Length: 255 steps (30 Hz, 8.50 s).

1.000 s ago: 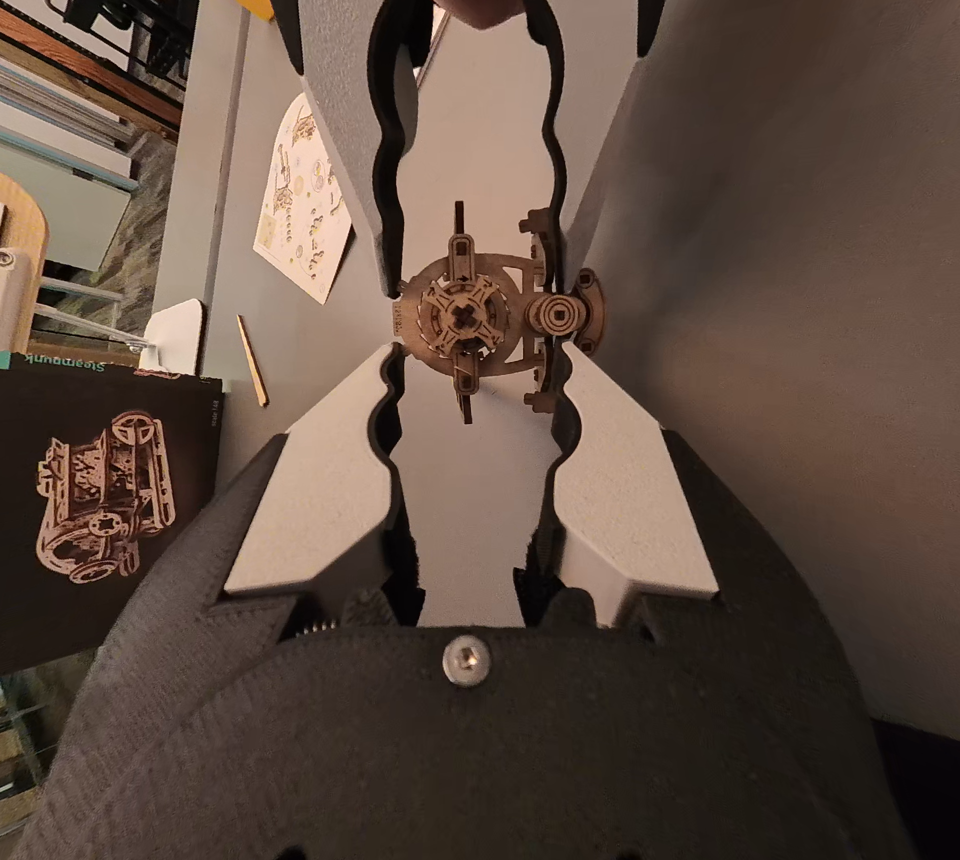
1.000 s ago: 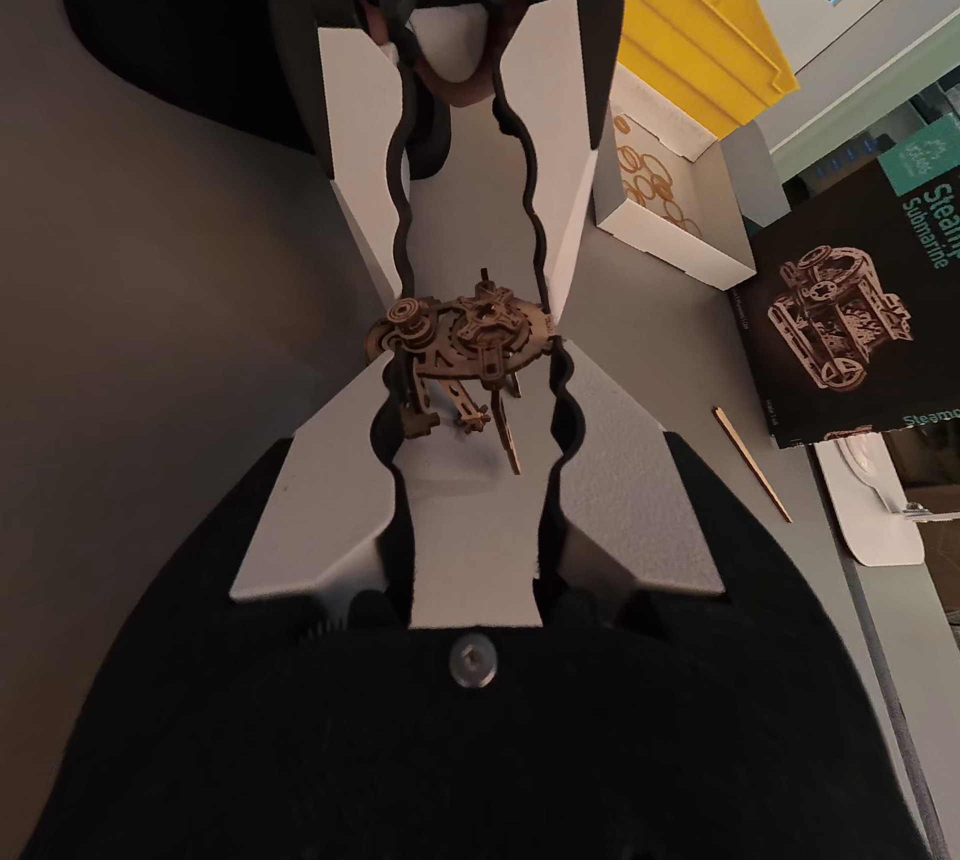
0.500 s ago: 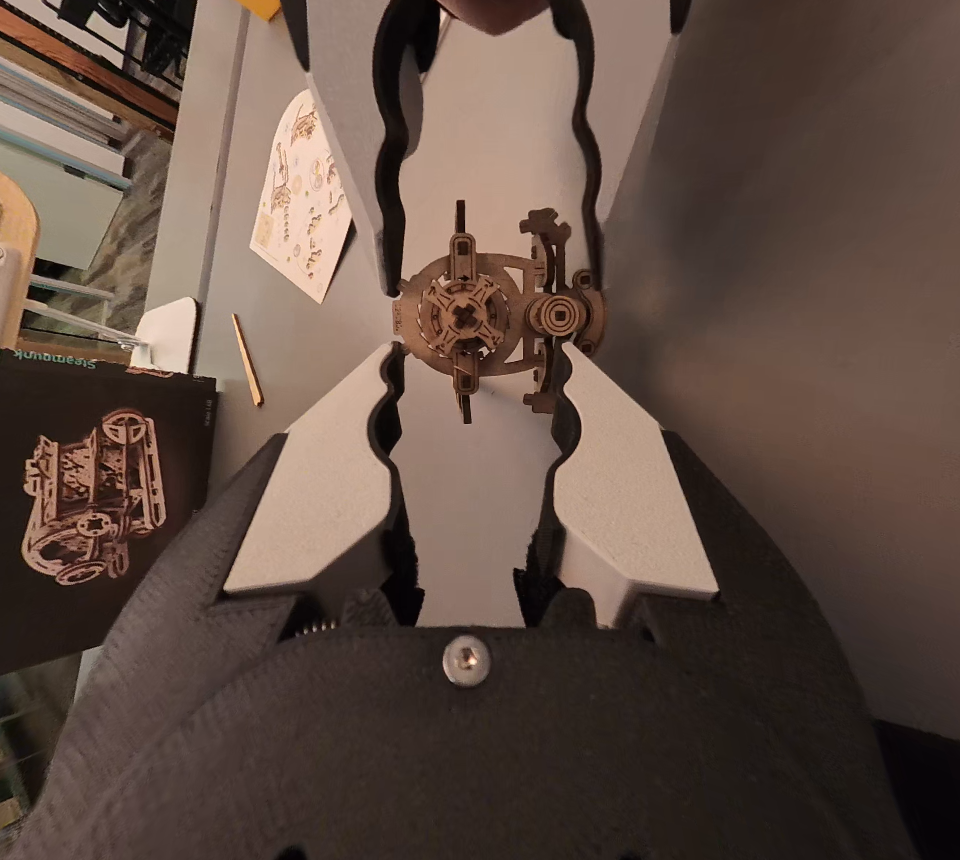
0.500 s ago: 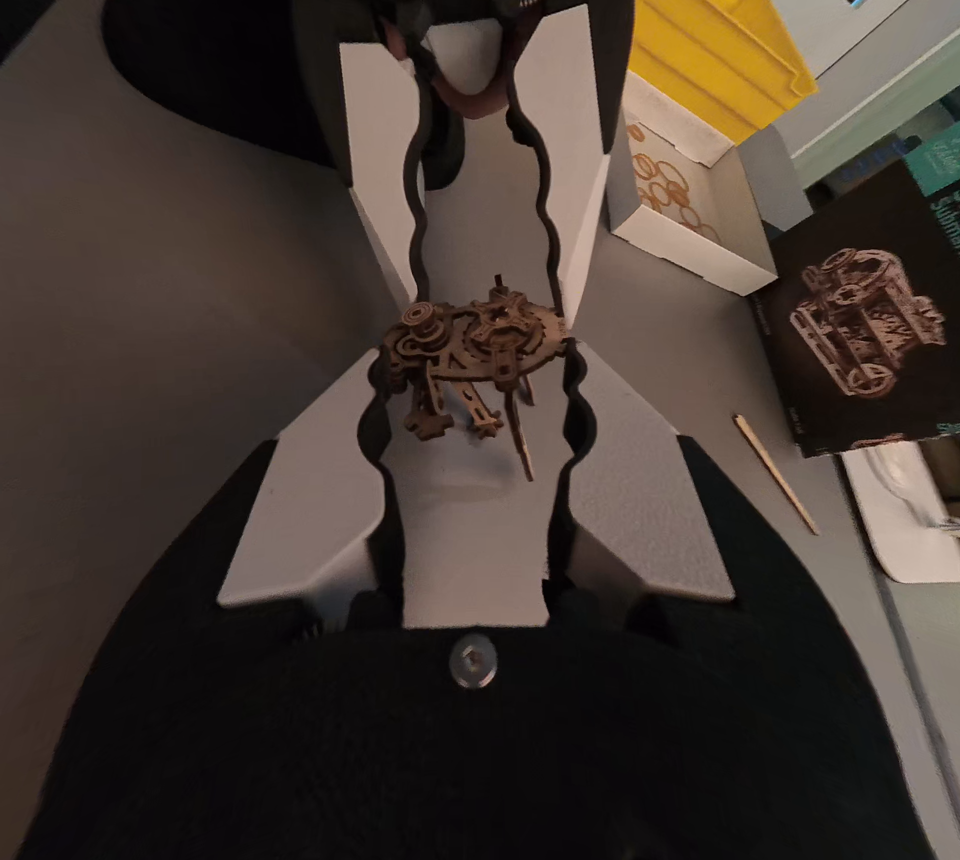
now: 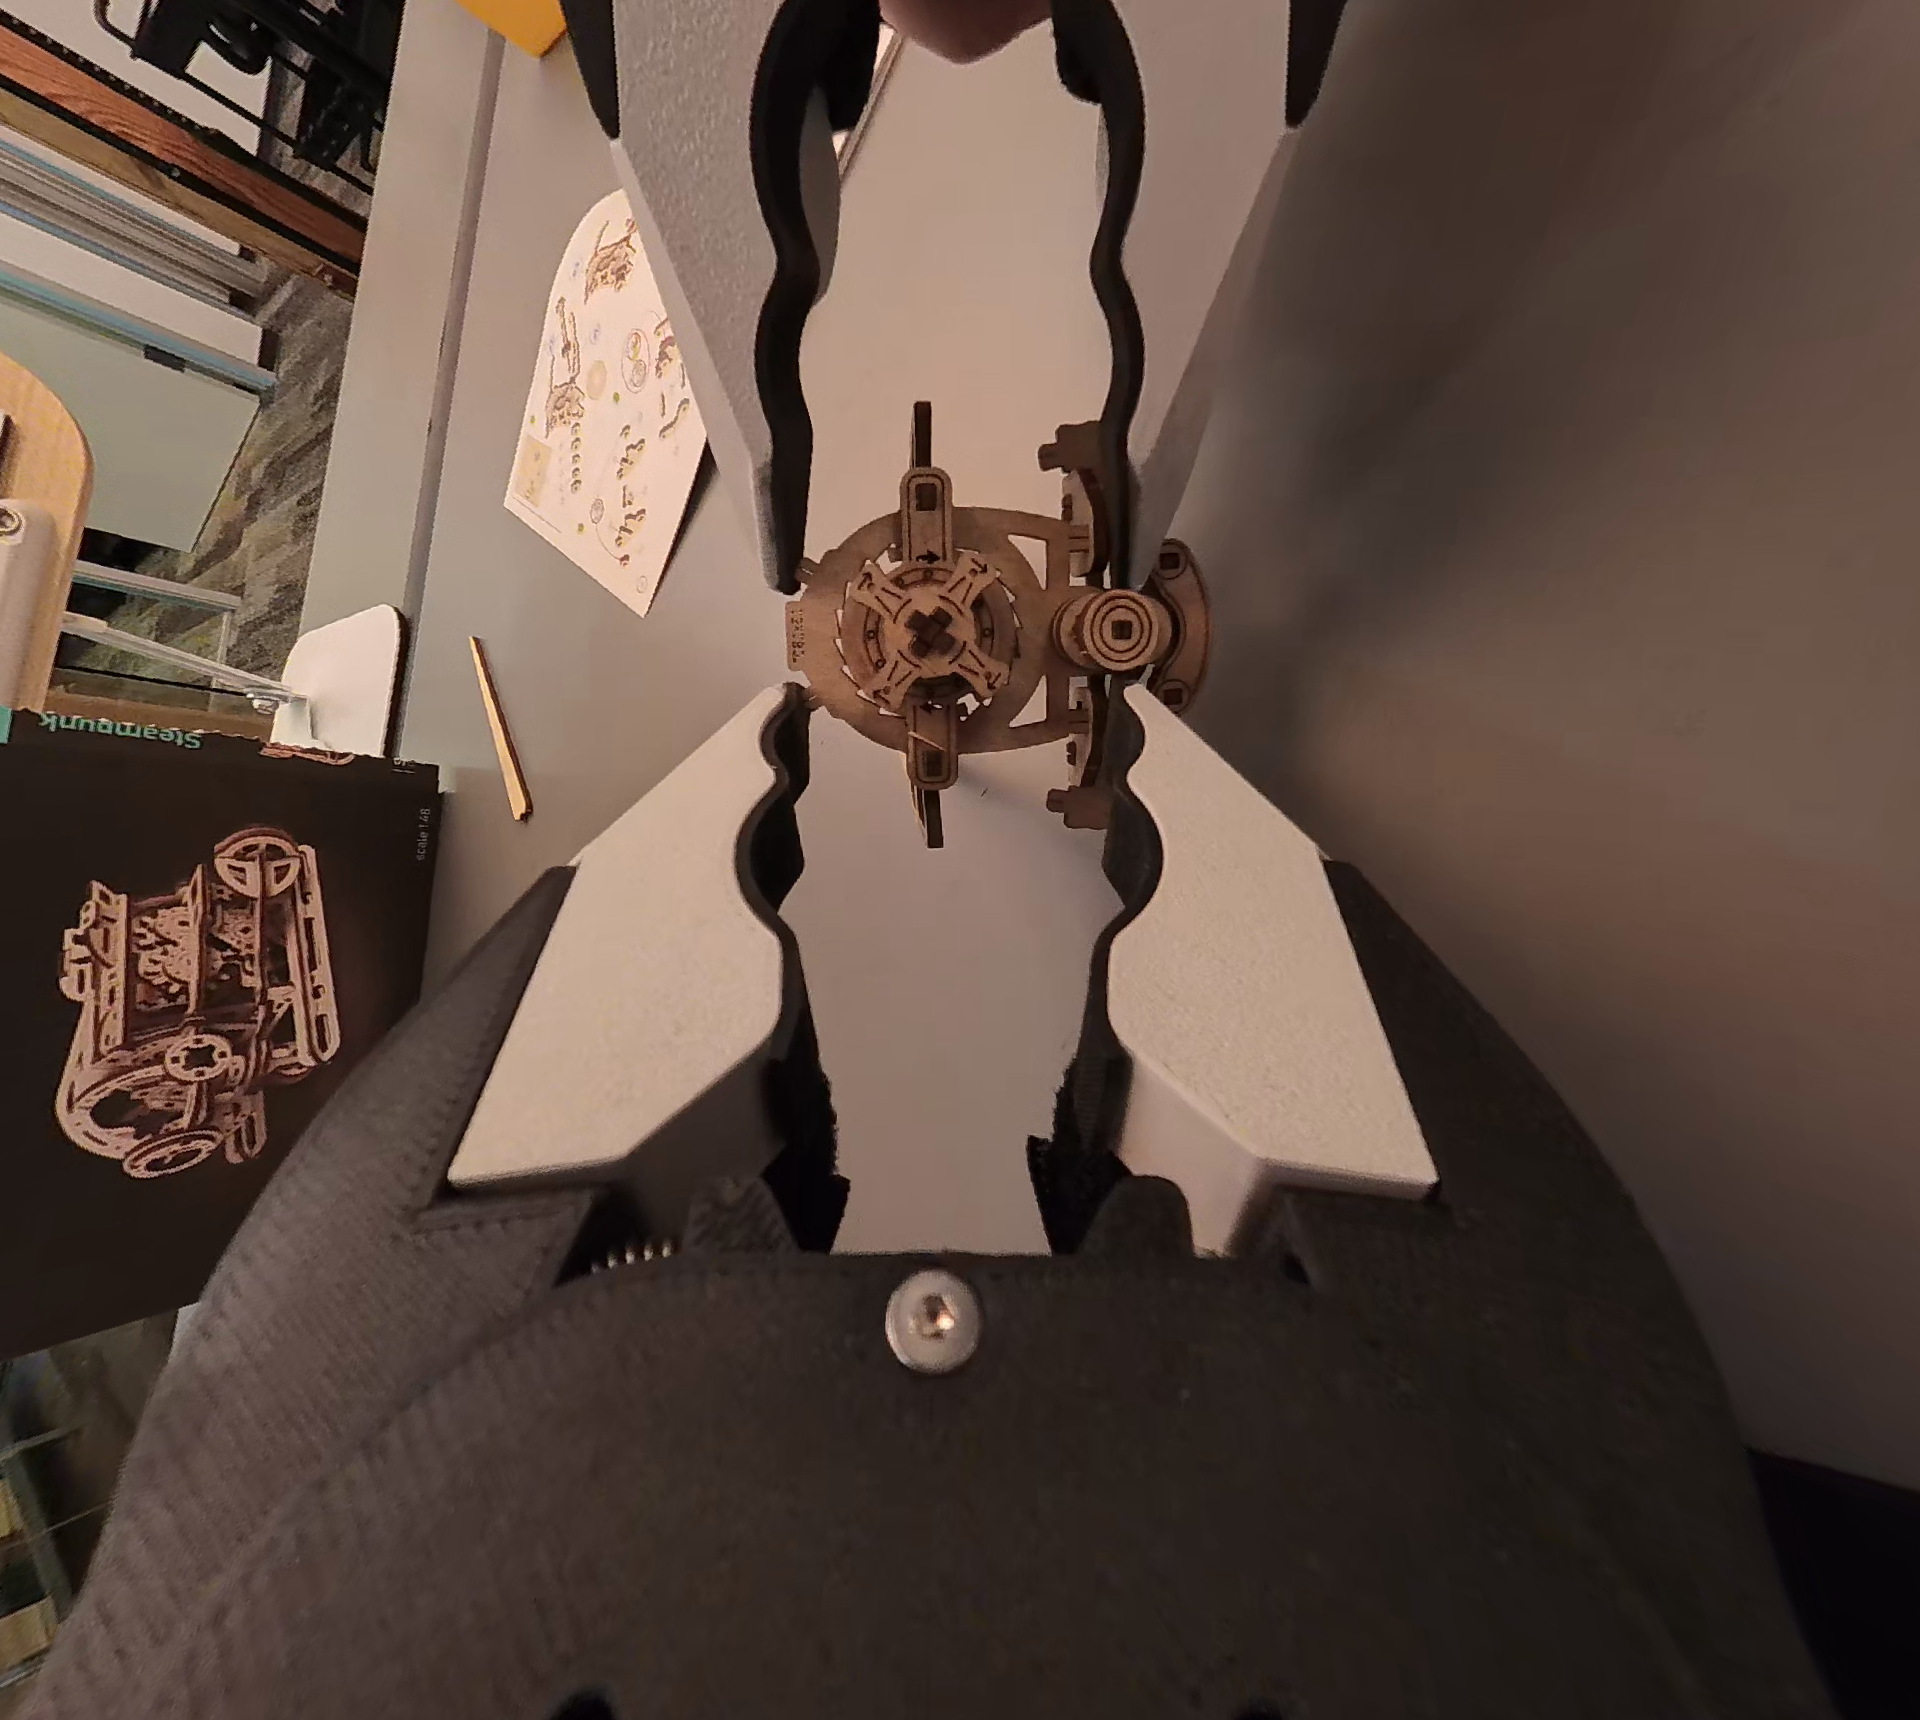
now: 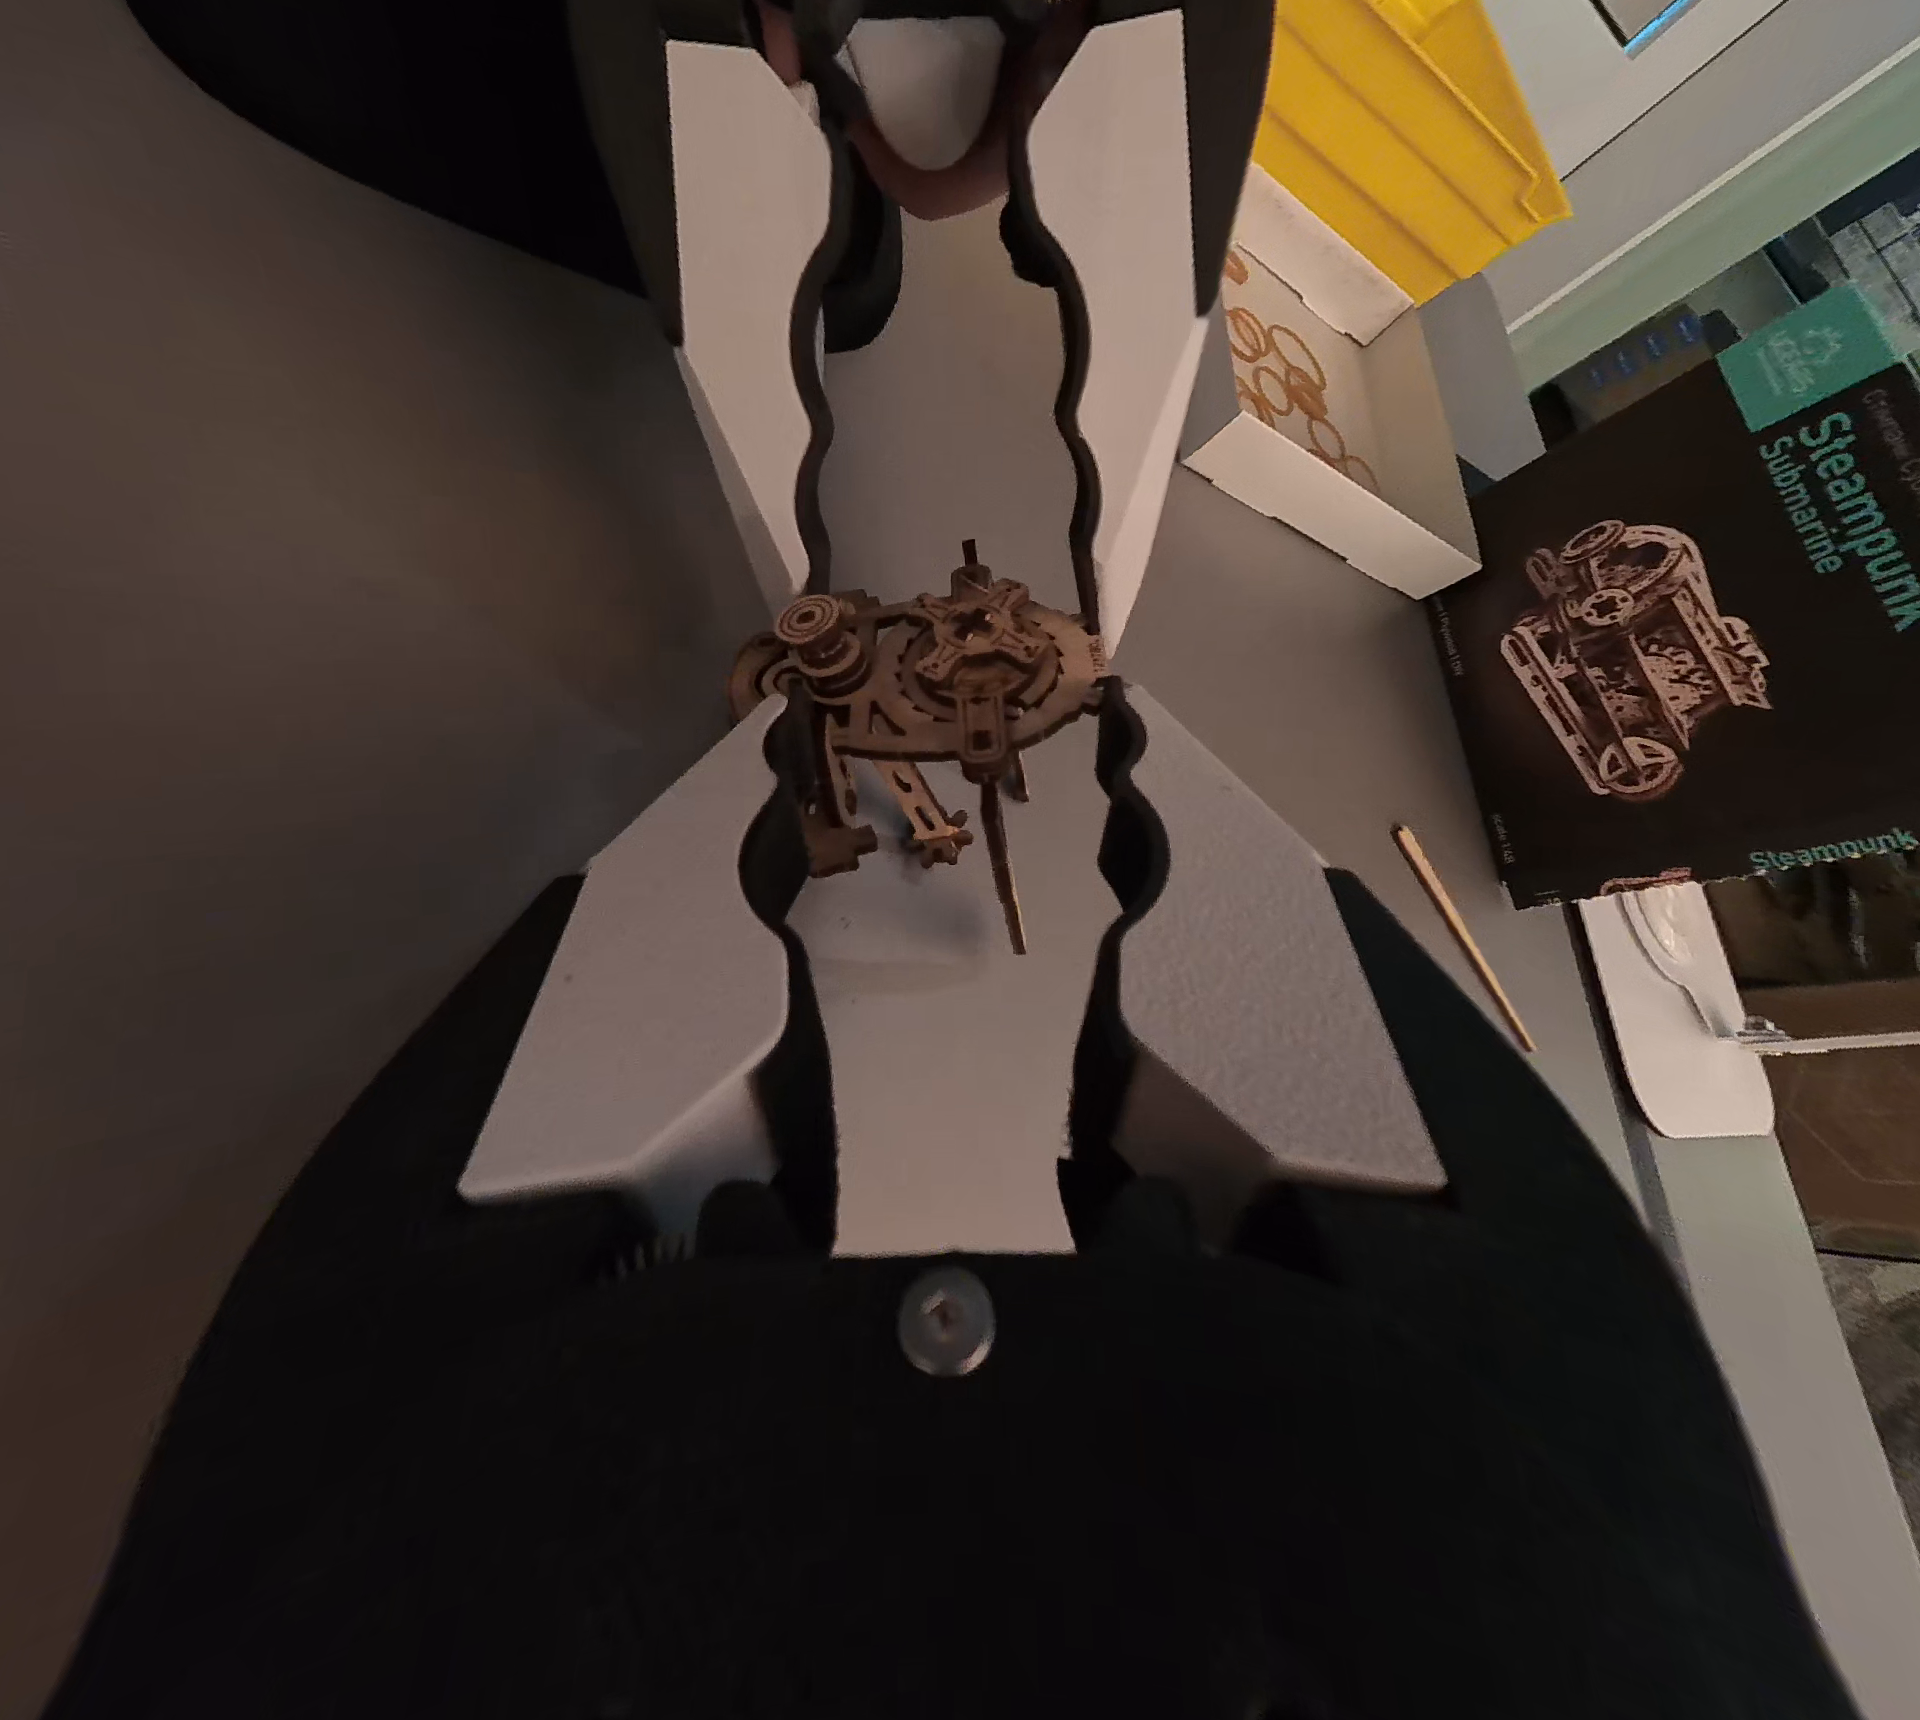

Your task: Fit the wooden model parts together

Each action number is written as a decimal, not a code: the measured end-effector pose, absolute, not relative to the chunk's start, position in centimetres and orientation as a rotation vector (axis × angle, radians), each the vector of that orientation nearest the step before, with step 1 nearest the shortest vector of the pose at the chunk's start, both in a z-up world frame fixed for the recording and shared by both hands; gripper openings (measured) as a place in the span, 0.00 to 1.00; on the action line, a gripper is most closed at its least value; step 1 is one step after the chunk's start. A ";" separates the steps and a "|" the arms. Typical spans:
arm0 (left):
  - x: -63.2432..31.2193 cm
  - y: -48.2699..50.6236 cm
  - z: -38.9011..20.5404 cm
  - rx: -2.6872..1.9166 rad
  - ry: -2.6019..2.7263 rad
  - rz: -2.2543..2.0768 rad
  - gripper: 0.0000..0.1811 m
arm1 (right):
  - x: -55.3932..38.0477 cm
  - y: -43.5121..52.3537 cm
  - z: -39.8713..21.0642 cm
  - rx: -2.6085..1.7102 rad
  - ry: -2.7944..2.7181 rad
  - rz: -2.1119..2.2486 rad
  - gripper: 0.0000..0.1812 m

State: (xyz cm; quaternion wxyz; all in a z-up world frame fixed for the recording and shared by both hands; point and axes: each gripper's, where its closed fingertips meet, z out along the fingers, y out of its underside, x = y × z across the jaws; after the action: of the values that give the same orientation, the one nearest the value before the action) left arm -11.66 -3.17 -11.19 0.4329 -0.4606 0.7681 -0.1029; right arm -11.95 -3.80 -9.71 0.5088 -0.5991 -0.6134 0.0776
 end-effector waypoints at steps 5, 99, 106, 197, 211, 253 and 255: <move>-11.7 -3.2 -11.3 -1.157 1.917 -0.259 0.31 | -12.0 -3.8 -9.7 -1.461 -1.468 0.190 0.30; -11.2 -2.7 -10.4 -1.276 1.809 -0.434 0.22 | -10.7 -2.8 -9.3 -1.506 -1.364 0.240 0.30; -11.4 -2.7 -10.4 -1.188 1.821 -0.395 0.24 | -10.8 -2.8 -9.4 -1.489 -1.383 0.203 0.30; -11.4 -2.4 -10.2 -1.137 1.812 -0.412 0.19 | -10.4 -2.1 -9.4 -1.517 -1.311 0.235 0.30; -11.4 -2.4 -10.3 -1.144 1.818 -0.421 0.19 | -10.4 -2.2 -9.4 -1.505 -1.319 0.229 0.31; -11.9 -1.2 -5.6 -1.340 1.514 -0.822 0.19 | -8.2 -0.2 -8.8 -1.945 -0.126 1.778 0.30; -11.8 -1.8 -6.8 -1.293 1.599 -0.746 0.20 | -8.9 -0.7 -9.0 -1.967 -0.106 1.841 0.30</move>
State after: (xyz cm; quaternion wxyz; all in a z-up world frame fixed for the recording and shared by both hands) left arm -11.78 -1.84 -6.76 0.4590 -0.5250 0.6495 -0.3031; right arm -8.86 -0.68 -8.98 0.2211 -0.7115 -0.0384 0.6659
